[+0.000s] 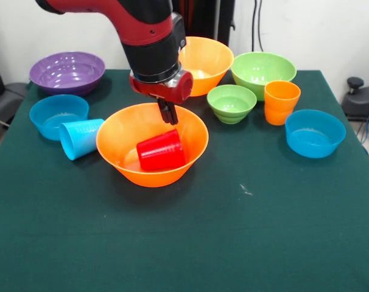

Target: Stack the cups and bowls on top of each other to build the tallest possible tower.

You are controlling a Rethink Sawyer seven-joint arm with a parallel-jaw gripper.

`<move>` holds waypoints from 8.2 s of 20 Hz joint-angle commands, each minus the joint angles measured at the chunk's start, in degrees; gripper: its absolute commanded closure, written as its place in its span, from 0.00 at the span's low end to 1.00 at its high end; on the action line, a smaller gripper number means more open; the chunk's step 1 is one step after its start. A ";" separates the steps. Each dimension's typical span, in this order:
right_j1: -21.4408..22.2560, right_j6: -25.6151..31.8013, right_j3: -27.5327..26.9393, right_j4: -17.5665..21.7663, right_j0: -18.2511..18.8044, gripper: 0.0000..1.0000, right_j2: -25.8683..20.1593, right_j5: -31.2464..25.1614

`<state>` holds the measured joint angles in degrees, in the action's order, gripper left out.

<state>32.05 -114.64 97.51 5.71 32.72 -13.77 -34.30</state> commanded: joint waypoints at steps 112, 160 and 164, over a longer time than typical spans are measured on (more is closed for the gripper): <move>-3.58 -6.31 -10.80 2.57 -21.99 0.00 18.22 7.42; 12.43 -9.08 24.25 -2.90 -19.75 0.00 14.66 24.59; 8.65 -10.82 26.22 -1.79 -19.55 0.00 13.70 31.35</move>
<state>43.57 -114.65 115.59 4.06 11.93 8.98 -12.71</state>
